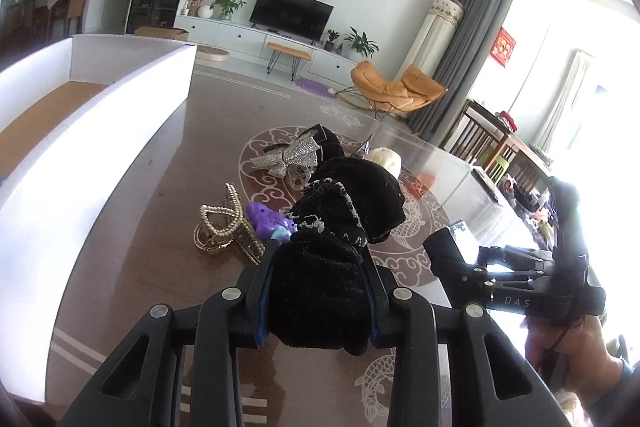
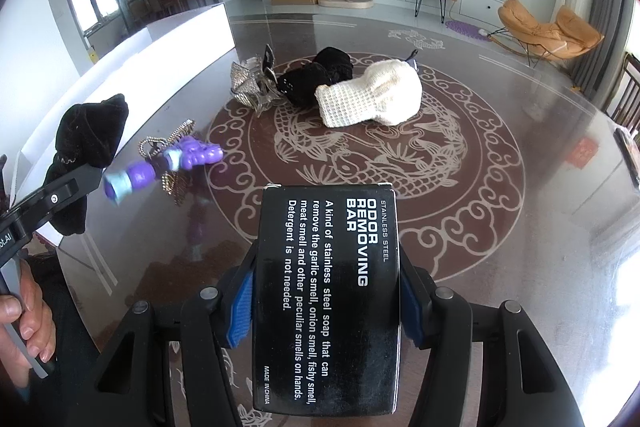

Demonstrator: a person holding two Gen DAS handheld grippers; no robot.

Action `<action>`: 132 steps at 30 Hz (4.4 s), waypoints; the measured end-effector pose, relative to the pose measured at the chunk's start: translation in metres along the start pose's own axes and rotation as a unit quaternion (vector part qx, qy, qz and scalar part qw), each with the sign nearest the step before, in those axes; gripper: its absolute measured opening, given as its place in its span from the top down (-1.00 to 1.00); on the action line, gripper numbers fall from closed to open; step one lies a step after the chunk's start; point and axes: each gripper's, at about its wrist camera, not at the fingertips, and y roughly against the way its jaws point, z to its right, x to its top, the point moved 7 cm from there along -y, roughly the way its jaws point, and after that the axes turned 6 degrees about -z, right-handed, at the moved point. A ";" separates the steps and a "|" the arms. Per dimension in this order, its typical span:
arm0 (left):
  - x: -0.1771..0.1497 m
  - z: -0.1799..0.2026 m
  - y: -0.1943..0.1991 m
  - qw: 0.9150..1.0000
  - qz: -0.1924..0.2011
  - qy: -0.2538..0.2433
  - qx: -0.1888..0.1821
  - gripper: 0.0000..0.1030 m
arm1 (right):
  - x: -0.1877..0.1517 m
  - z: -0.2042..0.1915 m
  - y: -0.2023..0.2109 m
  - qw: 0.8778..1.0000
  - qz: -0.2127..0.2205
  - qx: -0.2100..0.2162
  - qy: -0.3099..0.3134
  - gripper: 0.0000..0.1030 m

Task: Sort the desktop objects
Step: 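Carry the black box and black pouch into the white tray with both grippers, then open both grippers to release the items in the tray and withdraw, then move the left gripper toward the gold pearl hair clip while the right gripper approaches the purple toy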

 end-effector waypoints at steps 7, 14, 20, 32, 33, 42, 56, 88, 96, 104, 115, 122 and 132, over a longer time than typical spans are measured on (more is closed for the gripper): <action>0.035 -0.036 0.066 0.997 0.058 0.043 0.029 0.32 | 0.066 -0.068 0.020 0.996 0.046 0.051 0.051 -0.15; 0.090 -0.147 0.140 0.981 0.093 0.118 0.121 0.32 | 0.153 -0.201 0.038 0.978 0.084 0.158 0.111 -0.15; 0.111 -0.264 0.134 0.959 0.019 0.171 0.225 0.32 | 0.195 -0.341 0.008 0.957 0.071 0.233 0.156 -0.15; 0.080 -0.312 0.089 0.934 -0.076 0.192 0.292 -0.21 | 0.166 -0.399 -0.089 0.961 -0.034 0.185 0.201 -0.52; 0.083 -0.302 0.089 0.937 -0.062 0.186 0.288 -0.24 | 0.169 -0.388 -0.077 0.962 -0.017 0.191 0.195 -0.57; 0.083 -0.126 0.070 0.985 -0.008 0.040 0.168 -0.94 | 0.135 -0.192 0.002 0.981 0.129 0.093 0.113 -1.00; -0.003 -0.050 -0.062 0.973 -0.146 0.002 0.180 -0.99 | -0.045 0.022 -0.023 0.998 -0.001 -0.054 -0.024 -1.00; -0.022 -0.080 -0.074 0.954 -0.160 0.059 0.246 -0.99 | -0.044 0.007 -0.034 0.998 -0.005 -0.062 -0.026 -1.00; -0.025 -0.080 -0.074 0.950 -0.166 0.048 0.258 -0.99 | -0.044 0.007 -0.034 0.998 -0.005 -0.062 -0.026 -1.00; -0.025 -0.081 -0.073 0.951 -0.165 0.051 0.256 -0.99 | -0.044 0.007 -0.034 0.998 -0.005 -0.062 -0.026 -1.00; -0.022 -0.086 -0.062 0.961 -0.142 0.096 0.217 -1.00 | -0.045 0.007 -0.033 0.998 -0.005 -0.062 -0.026 -1.00; -0.015 -0.082 -0.048 0.969 -0.106 0.101 0.199 -1.00 | -0.045 0.007 -0.033 0.998 -0.005 -0.062 -0.026 -1.00; -0.005 -0.085 -0.026 0.977 -0.059 0.138 0.151 -1.00 | -0.036 -0.013 -0.034 0.999 -0.015 -0.001 -0.047 -1.00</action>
